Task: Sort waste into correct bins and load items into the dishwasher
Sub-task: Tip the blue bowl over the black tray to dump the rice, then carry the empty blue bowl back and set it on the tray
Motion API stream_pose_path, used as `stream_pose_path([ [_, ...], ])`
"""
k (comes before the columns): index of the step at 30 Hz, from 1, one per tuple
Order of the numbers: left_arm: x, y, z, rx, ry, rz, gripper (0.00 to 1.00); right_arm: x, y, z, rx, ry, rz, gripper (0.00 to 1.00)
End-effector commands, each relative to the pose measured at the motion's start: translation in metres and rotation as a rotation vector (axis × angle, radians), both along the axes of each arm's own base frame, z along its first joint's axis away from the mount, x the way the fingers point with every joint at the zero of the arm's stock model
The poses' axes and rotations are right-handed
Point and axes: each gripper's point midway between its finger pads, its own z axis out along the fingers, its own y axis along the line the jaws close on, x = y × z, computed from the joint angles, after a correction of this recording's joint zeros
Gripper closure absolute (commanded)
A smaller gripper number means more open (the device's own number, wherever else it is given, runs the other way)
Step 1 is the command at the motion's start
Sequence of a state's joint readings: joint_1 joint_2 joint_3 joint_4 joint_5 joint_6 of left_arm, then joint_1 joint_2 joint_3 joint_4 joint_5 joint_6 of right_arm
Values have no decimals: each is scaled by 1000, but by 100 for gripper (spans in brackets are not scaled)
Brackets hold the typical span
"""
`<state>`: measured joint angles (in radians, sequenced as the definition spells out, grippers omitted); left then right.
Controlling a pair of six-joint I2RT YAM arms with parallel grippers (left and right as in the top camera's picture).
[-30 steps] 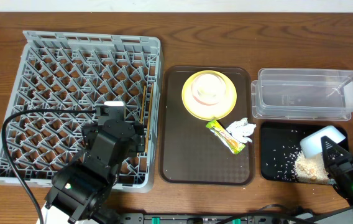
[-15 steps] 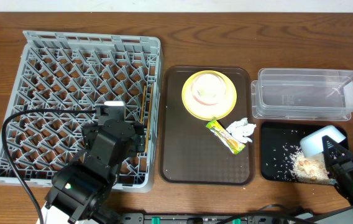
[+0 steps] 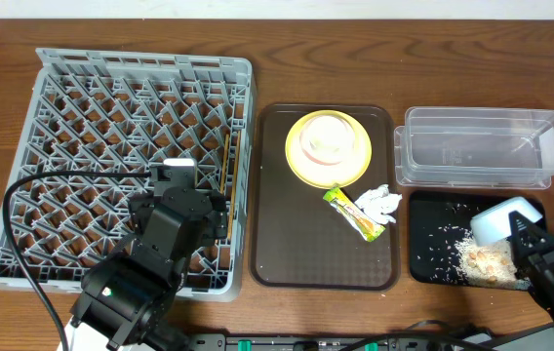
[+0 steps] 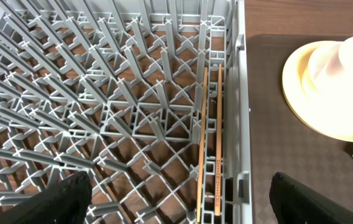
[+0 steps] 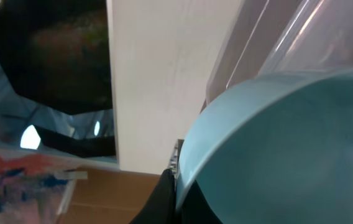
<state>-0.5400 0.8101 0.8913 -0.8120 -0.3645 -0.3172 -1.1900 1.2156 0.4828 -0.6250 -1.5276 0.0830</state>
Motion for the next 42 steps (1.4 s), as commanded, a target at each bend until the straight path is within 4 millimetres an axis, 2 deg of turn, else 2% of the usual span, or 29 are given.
stream_pose_path([
  [1, 0, 0, 2, -4, -3, 1, 8, 1, 3, 6, 152, 27, 16, 99],
  [6, 0, 0, 2, -4, -2, 0, 7, 18, 16, 21, 102, 14, 134, 99],
  [10, 0, 0, 2, -4, -3, 1, 8, 46, 44, 33, 7, 85, 277, 99],
  [12, 0, 0, 2, -4, -3, 1, 8, 59, 68, 44, -67, 98, 366, 99],
  [15, 0, 0, 2, -4, -3, 1, 8, 73, 117, 61, -187, 109, 508, 99],
  [20, 0, 0, 2, -4, -3, 1, 8, 77, 207, 61, -436, 173, 685, 99],
  [24, 0, 0, 2, -4, -3, 1, 7, 56, 276, 29, -692, 251, 757, 99],
  [28, 0, 0, 2, -4, -3, 1, 8, 24, 321, -5, -971, 266, 812, 99],
  [31, 0, 0, 2, -4, -3, 1, 8, -1, 353, -24, -1099, 231, 883, 99],
  [36, 0, 0, 2, -4, -3, 1, 8, -29, 385, -53, -1228, 194, 962, 99],
  [42, 0, 0, 2, -4, -3, 1, 7, -34, 393, -82, -1294, 230, 993, 99],
])
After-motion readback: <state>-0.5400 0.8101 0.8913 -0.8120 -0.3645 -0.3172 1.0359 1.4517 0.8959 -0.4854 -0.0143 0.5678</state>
